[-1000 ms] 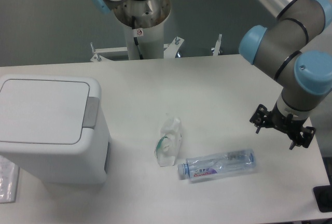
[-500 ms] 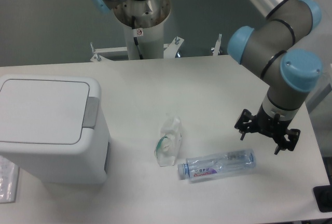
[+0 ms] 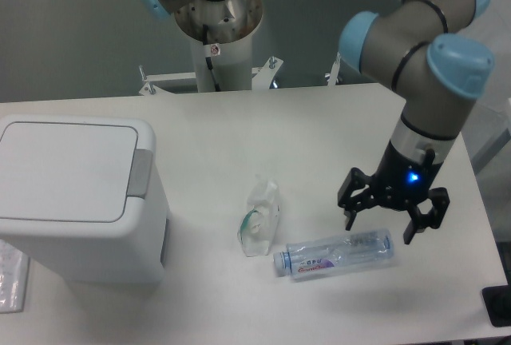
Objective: Open the trash can
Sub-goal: 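Move the gripper over to the white trash can's lid edge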
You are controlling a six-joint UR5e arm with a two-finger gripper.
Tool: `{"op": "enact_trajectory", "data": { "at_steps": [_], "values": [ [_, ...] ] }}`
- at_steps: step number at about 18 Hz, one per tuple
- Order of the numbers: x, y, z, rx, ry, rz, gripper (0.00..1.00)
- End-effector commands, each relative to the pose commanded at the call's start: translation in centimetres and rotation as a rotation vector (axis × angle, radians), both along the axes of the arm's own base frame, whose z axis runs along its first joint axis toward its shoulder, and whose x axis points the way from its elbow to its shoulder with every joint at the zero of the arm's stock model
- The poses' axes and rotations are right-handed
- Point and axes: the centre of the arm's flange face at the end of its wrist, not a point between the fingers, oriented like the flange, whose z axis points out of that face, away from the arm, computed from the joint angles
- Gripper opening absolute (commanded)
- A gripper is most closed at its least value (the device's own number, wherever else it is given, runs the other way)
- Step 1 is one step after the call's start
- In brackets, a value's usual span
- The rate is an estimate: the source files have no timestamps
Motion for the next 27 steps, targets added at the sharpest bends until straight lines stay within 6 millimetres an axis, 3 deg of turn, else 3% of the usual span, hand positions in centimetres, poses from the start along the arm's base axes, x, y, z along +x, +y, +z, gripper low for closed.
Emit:
{"op": "enact_trajectory", "data": {
  "at_steps": [7, 9, 15, 19, 27],
  "values": [
    [10.3, 3.4, 5.6, 0.060, -0.069, -0.017, 1.00],
    [12.3, 3.4, 6.9, 0.061, -0.104, 0.008, 1.00],
    [13.8, 4.3, 7.1, 0.066, -0.165, 0.034, 1.00],
    [16.4, 4.1, 3.7, 0.015, -0.198, 0.015, 1.00],
    [17.5, 3.3, 3.5, 0.003, -0.203, 0.016, 1.00]
  ]
}}
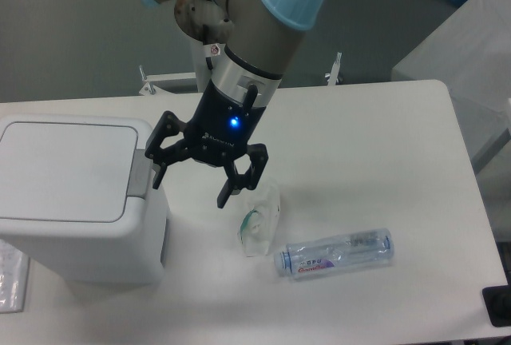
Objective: Open the trash can
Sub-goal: 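Move the gripper over to the white trash can's lid edge, then lower the gripper fingers against the lid's raised edge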
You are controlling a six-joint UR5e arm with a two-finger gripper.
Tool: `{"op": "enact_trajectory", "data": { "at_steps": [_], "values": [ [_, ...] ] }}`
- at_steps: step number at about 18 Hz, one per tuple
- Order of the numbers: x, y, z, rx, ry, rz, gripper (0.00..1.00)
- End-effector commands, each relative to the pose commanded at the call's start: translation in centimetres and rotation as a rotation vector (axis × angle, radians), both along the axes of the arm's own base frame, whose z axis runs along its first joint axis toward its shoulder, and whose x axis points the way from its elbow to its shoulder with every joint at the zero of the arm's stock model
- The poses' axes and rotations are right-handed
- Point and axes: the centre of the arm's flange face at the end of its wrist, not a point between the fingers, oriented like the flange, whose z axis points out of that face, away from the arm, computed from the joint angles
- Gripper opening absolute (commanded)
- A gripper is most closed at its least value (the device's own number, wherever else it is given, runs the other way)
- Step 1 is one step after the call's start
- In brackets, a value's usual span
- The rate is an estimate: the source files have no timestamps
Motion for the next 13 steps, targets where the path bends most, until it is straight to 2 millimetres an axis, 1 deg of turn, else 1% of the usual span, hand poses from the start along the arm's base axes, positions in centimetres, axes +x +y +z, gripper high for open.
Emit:
{"op": "enact_trajectory", "data": {
  "at_steps": [4, 5, 7, 9, 11, 13],
  "values": [
    [1.1, -0.9, -1.5, -0.019, -0.012, -0.013, 1.00],
    [1.4, -1.2, -1.4, -0.018, -0.011, -0.013, 1.00],
    [1.3, -1.4, -1.7, -0.038, 0.004, -0.005, 1.00],
    [1.8, -1.1, -1.8, -0.047, 0.010, -0.013, 1.00],
    [1.8, -1.1, -1.9, -0.048, 0.009, -0.013, 1.00],
    [1.6, -0.8, -2.4, -0.053, 0.004, -0.015, 1.00]
  ]
}}
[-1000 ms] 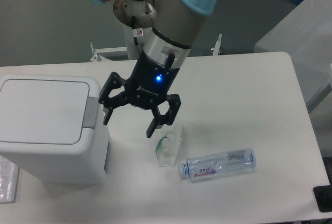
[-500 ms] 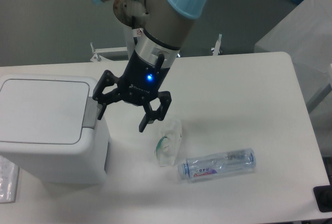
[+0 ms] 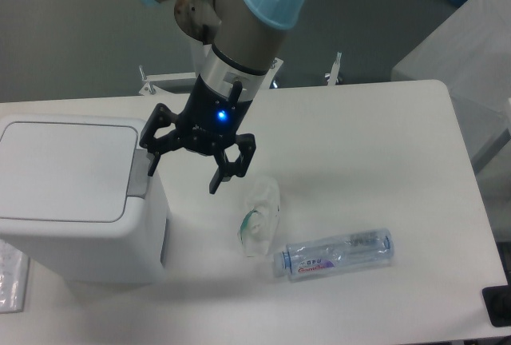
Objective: Open the trash can
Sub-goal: 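Lower the gripper fingers against the lid's raised edge, then push the lid edge down so the trash can lid flips open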
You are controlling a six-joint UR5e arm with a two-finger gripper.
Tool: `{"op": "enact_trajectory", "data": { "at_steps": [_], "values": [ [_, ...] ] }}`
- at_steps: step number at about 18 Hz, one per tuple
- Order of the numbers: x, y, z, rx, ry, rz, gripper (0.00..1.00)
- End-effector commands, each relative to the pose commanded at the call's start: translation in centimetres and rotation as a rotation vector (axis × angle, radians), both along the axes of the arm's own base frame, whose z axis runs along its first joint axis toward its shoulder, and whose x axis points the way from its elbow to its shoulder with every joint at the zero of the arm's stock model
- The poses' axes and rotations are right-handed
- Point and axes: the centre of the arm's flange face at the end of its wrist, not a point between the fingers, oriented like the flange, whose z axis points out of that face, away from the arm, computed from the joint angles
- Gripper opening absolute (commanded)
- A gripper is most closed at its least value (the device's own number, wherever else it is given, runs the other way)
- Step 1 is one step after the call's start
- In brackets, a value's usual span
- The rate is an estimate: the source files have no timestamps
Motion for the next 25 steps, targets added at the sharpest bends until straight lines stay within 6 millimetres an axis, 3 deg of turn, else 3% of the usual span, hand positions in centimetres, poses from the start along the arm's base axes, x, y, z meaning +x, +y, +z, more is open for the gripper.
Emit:
{"op": "enact_trajectory", "data": {
  "at_steps": [25],
  "values": [
    [0.36, 0.74, -0.87, -0.007, -0.007, -0.010, 1.00]
  ]
}}
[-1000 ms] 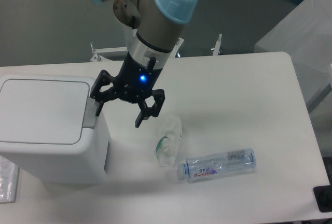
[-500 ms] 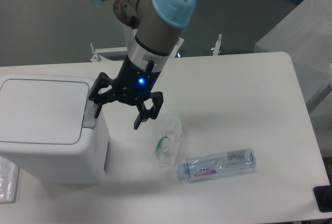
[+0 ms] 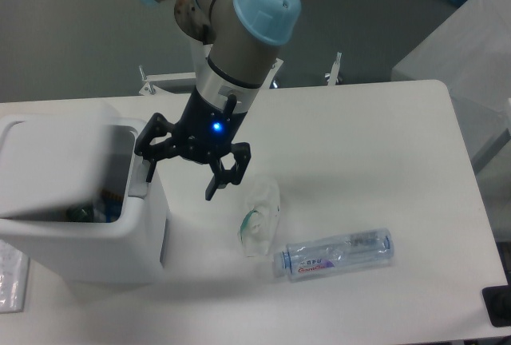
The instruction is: Open the trash can
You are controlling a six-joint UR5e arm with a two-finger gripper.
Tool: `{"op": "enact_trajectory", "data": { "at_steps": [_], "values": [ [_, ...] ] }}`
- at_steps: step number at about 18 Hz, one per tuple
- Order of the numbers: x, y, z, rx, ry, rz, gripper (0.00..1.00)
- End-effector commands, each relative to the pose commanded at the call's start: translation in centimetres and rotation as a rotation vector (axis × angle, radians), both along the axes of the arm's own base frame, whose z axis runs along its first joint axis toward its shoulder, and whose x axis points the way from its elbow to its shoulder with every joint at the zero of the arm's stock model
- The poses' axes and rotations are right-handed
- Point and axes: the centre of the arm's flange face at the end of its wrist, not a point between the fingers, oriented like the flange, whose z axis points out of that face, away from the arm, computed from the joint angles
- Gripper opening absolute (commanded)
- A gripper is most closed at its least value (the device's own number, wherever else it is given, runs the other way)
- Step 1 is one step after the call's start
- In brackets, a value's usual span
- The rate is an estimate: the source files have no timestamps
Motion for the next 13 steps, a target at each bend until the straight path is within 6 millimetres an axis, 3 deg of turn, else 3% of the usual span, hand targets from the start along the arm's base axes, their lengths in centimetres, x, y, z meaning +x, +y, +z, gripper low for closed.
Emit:
{"op": "enact_trajectory", "data": {
  "at_steps": [5, 9, 11, 13],
  "values": [
    [0.0, 0.0, 0.4, 0.004, 0.004, 0.000, 1.00],
    [-0.8, 0.5, 2.9, 0.049, 0.055, -0.002, 1.00],
    [-2.4, 0.7, 4.1, 0.074, 0.082, 0.013, 1.00],
    [-5.9, 0.0, 4.4, 0.083, 0.109, 0.048, 1.00]
  ]
}}
